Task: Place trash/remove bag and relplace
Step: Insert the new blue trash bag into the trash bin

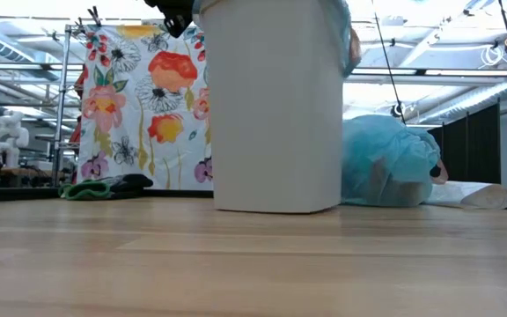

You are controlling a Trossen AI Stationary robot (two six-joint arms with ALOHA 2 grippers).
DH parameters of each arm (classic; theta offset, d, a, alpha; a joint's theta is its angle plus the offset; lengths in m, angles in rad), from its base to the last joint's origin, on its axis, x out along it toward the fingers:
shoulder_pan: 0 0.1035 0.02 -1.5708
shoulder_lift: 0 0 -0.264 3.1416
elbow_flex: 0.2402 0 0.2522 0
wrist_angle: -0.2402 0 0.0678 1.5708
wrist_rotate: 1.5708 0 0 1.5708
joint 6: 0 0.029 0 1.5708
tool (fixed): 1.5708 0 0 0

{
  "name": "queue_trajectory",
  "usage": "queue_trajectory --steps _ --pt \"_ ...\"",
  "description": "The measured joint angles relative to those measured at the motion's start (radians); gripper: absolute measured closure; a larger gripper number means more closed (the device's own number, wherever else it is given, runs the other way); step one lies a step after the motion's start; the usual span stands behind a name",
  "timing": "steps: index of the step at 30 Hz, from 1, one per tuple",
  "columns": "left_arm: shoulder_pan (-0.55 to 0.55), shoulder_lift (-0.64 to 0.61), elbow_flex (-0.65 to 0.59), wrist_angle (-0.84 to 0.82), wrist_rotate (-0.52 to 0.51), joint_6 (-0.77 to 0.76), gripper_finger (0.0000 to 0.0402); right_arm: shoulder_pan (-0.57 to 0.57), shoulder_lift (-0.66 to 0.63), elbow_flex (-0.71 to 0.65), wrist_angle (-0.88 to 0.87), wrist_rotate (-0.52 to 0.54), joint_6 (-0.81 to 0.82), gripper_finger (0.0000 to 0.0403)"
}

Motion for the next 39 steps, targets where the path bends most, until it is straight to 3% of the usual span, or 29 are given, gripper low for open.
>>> queue_trajectory --steps 17,29,39 --pt "-0.028 -0.013 -0.006 -0.026 -0.009 0.0 0.0401 0.0 0.0 0.0 -0.02 0.031 0.016 0.0403" --pt "-0.028 -0.014 -0.01 -0.026 -0.016 0.0 0.0401 0.051 -0.011 0.0 -0.055 0.216 0.136 0.0403" --pt "-0.028 -0.014 -0.01 -0.057 -0.031 0.001 0.0401 0.032 -0.013 0.0 -0.054 0.25 0.194 0.0403"
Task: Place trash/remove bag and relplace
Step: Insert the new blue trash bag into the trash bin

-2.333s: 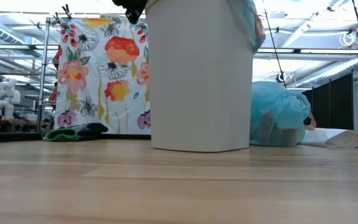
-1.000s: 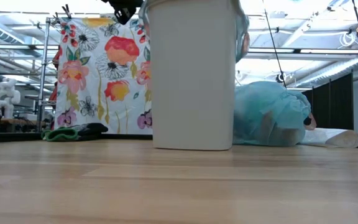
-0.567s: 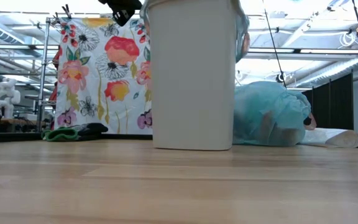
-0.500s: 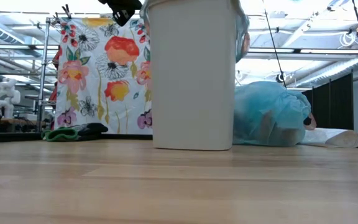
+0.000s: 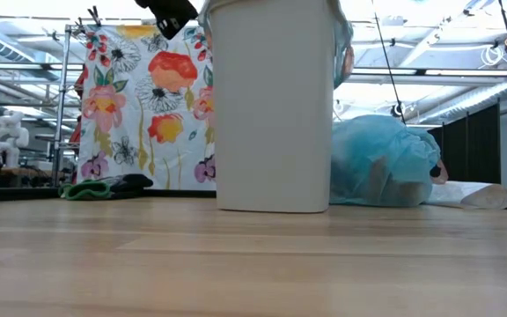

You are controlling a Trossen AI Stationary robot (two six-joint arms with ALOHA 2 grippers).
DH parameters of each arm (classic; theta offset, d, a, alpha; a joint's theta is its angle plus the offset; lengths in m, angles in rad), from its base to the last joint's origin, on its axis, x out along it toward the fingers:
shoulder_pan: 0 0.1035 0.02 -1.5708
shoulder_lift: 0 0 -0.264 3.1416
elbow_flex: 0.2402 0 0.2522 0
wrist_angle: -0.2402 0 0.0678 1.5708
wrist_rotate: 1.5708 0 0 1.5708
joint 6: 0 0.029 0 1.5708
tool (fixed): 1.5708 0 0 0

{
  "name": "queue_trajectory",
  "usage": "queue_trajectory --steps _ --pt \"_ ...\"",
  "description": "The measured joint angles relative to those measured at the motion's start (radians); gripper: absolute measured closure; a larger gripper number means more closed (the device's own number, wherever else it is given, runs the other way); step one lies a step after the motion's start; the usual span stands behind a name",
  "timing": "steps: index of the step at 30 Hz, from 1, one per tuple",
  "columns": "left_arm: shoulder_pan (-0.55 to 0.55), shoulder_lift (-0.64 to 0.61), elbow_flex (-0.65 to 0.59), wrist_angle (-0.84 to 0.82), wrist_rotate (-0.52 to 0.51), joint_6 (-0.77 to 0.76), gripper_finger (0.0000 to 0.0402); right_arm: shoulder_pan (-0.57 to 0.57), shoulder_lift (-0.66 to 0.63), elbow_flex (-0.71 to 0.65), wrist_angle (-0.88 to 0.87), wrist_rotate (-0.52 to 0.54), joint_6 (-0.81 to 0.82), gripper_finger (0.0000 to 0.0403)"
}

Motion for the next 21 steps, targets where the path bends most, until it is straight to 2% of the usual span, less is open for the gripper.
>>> queue_trajectory --steps 6,9,13,17,19,21 --pt "0.0 0.0 0.0 -0.042 -0.001 0.008 0.0401 0.005 -0.049 -0.008 0.002 0.024 -0.067 0.0403" --pt "0.0 0.0 0.0 -0.043 0.0 0.007 0.0401 -0.004 -0.126 -0.075 0.002 0.051 -0.089 0.0403" --pt "0.0 0.0 0.0 -0.043 -0.001 0.006 0.0401 -0.008 -0.294 -0.242 0.001 0.079 -0.018 0.0403" --pt "0.001 0.0 0.0 -0.044 -0.001 0.001 0.0401 0.022 -0.458 -0.473 0.0 0.074 0.197 0.0403" --pt "0.001 0.0 0.0 -0.044 0.0 0.0 0.0401 0.049 -0.509 -0.58 0.036 0.077 0.304 0.0403" --pt "0.001 0.0 0.0 -0.044 0.0 -0.001 0.0401 0.074 -0.536 -0.675 0.123 0.104 0.336 0.0403"
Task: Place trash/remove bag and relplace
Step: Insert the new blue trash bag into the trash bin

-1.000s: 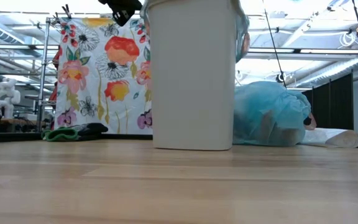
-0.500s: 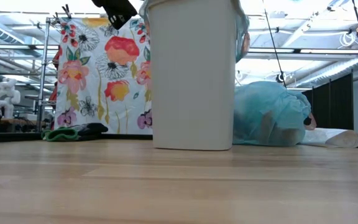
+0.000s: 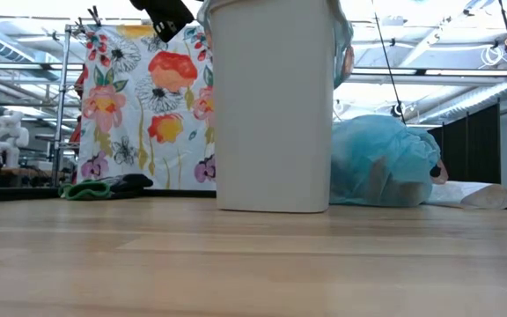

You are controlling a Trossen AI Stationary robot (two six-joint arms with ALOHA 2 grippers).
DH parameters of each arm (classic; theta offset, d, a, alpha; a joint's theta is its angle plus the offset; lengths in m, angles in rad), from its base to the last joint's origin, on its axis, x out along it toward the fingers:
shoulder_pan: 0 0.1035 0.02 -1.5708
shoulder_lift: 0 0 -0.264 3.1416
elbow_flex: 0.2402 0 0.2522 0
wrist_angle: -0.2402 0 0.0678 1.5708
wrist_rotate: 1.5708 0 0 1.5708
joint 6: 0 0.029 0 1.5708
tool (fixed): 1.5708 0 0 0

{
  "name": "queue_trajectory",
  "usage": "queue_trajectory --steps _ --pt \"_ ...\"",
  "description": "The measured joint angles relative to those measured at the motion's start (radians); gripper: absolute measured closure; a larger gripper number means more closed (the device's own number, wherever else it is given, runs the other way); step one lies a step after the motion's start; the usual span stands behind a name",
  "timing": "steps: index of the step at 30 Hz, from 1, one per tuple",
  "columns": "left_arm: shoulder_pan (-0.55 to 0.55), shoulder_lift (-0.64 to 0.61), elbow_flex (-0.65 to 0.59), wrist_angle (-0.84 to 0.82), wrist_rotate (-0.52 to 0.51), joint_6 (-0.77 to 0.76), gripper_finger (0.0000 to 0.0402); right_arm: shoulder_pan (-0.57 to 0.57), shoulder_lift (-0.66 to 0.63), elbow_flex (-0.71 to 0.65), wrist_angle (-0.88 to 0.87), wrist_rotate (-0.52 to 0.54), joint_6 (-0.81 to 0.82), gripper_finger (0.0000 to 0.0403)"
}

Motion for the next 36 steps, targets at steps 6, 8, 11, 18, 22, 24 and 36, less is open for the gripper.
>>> queue_trajectory --steps 6,8,11,18,22,24,36 --pt "0.0 0.0 0.0 0.026 0.0 -0.052 0.0401 0.019 -0.015 -0.169 0.31 0.033 -0.12 0.0403" --pt "0.0 0.0 0.004 0.033 0.0 -0.053 0.0401 0.019 -0.013 -0.182 0.375 0.034 -0.187 0.0403" --pt "0.0 -0.001 0.013 0.043 0.0 -0.053 0.0401 0.019 -0.017 -0.182 0.44 0.043 -0.276 0.0403" --pt "-0.001 -0.001 0.014 0.074 0.001 -0.132 0.0401 0.019 -0.039 -0.182 0.47 0.039 -0.378 0.0403" --pt "-0.001 -0.006 0.014 -0.024 0.001 -0.154 0.0401 0.019 -0.048 -0.182 0.455 0.035 -0.386 0.0403" --pt "-0.001 -0.016 0.014 -0.096 -0.025 -0.14 0.0401 0.019 -0.048 -0.182 0.441 0.035 -0.386 0.0403" --pt "-0.001 -0.091 0.016 0.187 -0.228 -0.125 0.0401 -0.003 -0.045 -0.182 0.42 0.034 -0.379 0.0403"
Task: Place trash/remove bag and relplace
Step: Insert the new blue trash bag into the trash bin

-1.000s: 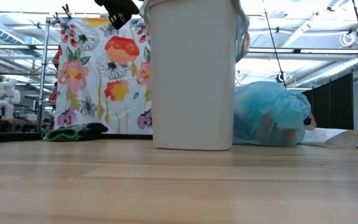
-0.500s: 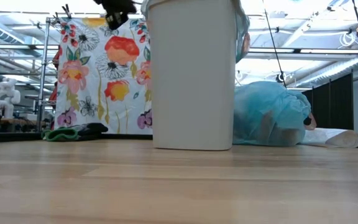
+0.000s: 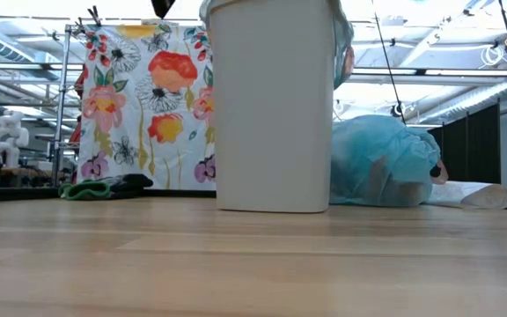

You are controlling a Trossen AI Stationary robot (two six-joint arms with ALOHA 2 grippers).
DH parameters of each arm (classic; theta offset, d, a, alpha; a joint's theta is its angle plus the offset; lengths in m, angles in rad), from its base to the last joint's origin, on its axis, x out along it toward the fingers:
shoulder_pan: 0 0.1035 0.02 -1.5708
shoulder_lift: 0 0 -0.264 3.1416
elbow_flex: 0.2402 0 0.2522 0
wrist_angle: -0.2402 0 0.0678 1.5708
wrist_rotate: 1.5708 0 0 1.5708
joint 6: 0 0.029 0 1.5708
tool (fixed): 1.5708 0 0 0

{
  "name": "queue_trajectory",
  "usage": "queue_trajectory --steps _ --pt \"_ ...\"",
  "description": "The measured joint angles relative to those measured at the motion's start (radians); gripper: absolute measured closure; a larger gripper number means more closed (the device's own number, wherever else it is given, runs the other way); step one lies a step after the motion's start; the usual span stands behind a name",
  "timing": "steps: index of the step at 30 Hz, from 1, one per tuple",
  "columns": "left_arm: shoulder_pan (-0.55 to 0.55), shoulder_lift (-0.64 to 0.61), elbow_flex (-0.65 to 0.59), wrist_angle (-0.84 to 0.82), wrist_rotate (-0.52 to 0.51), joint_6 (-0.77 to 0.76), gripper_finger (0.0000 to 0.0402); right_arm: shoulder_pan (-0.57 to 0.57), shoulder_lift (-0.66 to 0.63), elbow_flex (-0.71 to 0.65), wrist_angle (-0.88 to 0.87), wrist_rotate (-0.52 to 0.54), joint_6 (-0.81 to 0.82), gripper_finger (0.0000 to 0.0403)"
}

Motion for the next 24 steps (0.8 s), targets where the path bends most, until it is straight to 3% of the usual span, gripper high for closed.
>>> queue_trajectory --steps 7,24 --pt "-0.021 0.054 -0.012 -0.022 0.093 -0.03 0.0401 -0.005 0.0 0.0 0.019 -0.005 -0.002 0.0403" --pt "-0.072 0.105 -0.015 -0.04 0.103 -0.031 0.0401 -0.064 0.086 0.0 0.022 -0.055 -0.003 0.0403"
